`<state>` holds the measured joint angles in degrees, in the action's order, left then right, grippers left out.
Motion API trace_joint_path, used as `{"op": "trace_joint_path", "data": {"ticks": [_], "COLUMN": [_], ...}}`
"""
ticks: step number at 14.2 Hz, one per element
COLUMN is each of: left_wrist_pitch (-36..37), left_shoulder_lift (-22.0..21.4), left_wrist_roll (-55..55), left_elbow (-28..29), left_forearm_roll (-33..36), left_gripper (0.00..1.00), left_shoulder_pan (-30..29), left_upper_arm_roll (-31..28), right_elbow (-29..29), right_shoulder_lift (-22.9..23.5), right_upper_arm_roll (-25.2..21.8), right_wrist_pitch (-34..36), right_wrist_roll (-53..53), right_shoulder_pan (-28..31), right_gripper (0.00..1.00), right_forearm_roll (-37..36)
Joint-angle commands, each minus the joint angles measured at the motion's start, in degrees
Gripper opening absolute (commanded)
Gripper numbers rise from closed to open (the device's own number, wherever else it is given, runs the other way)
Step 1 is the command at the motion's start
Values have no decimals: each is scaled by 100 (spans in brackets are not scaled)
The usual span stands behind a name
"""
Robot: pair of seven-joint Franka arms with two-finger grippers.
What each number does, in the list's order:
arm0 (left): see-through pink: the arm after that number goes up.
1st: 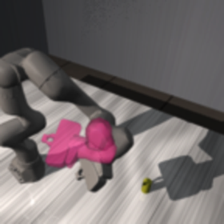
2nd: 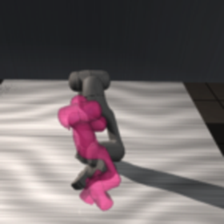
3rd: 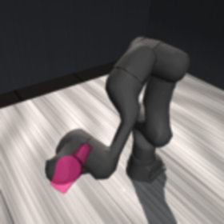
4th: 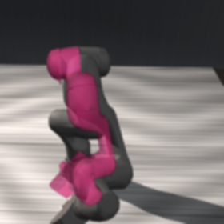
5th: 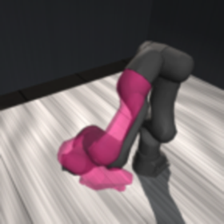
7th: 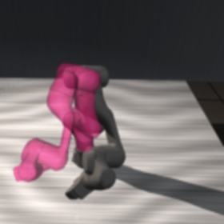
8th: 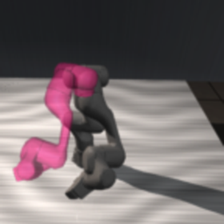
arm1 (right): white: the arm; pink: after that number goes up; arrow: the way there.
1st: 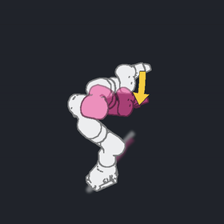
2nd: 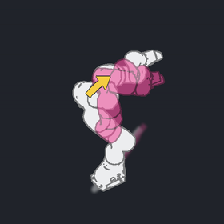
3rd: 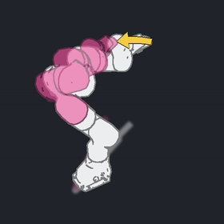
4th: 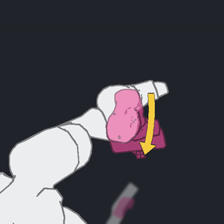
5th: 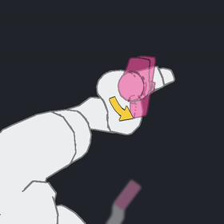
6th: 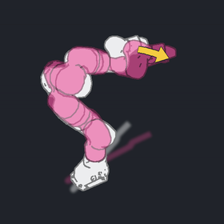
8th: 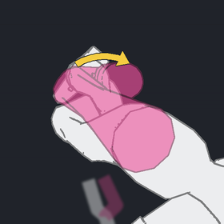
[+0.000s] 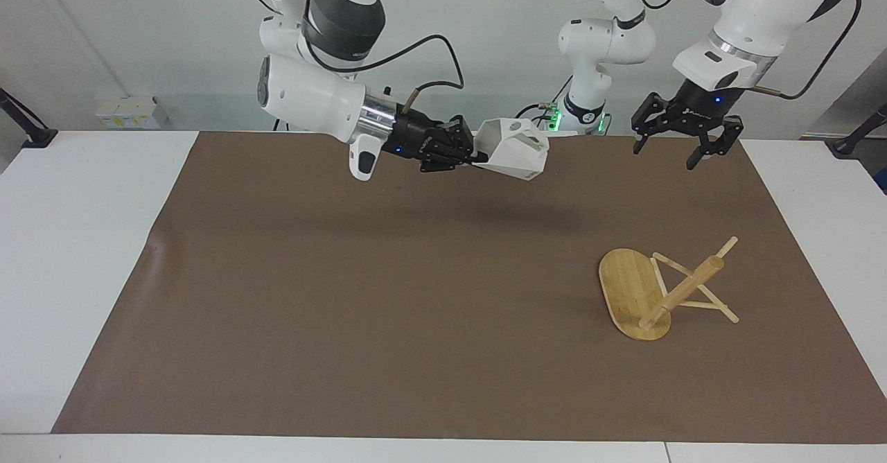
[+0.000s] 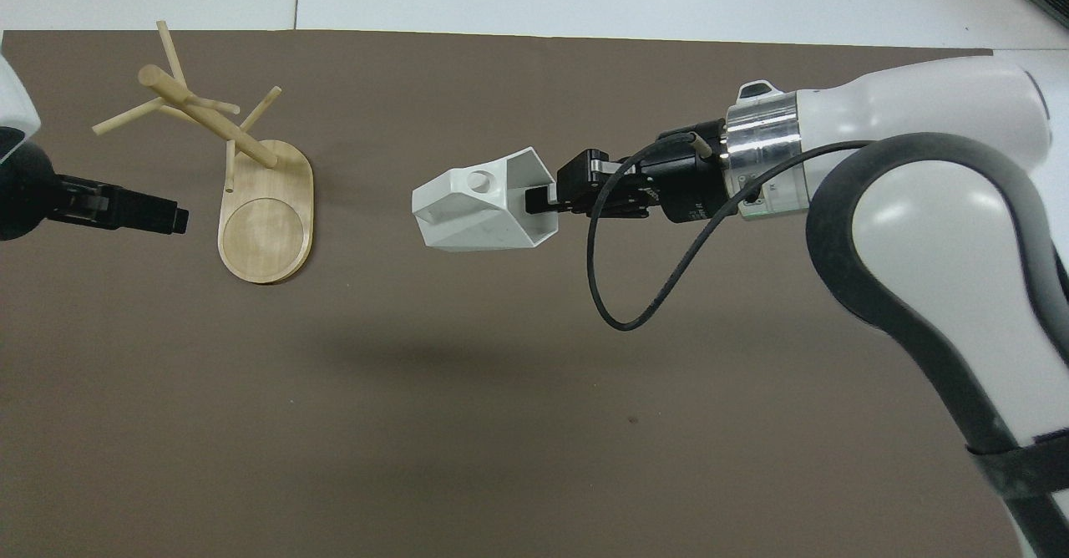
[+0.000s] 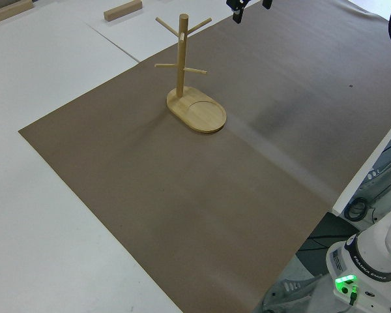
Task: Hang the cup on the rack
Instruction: 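Lift the white cup with the right gripper toward the wooden rack, then hold the cup with the right gripper while the left gripper reaches it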
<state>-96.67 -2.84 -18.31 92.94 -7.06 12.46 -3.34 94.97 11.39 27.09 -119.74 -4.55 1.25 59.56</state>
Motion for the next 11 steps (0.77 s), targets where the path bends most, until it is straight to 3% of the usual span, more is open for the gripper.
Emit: {"op": "trace_joint_path", "data": {"ticks": [1,5,11], "left_wrist_pitch": [-308,-388,-204], "left_shoulder_lift": [-242,-322,-638], "left_wrist_roll": [-1170,-3253,-5119], "left_elbow": [452,681,1208], "left_forearm_roll": [-50,-347,-937], "left_gripper": [100,100,100], "left_shoulder_pan": [98,98,186], "left_upper_arm_roll": [-27,-18,-9], "right_elbow": [-31,-31,-31], "right_shoulder_lift": [108,109,109], "right_upper_arm_roll": [270,402,437], "right_wrist_pitch": [-251,-242,-242], "right_wrist_roll": [-151,-248,-265], "right_shoulder_pan": [25,16,16], "right_gripper": [0,0,0], "right_forearm_roll": [135,109,91]}}
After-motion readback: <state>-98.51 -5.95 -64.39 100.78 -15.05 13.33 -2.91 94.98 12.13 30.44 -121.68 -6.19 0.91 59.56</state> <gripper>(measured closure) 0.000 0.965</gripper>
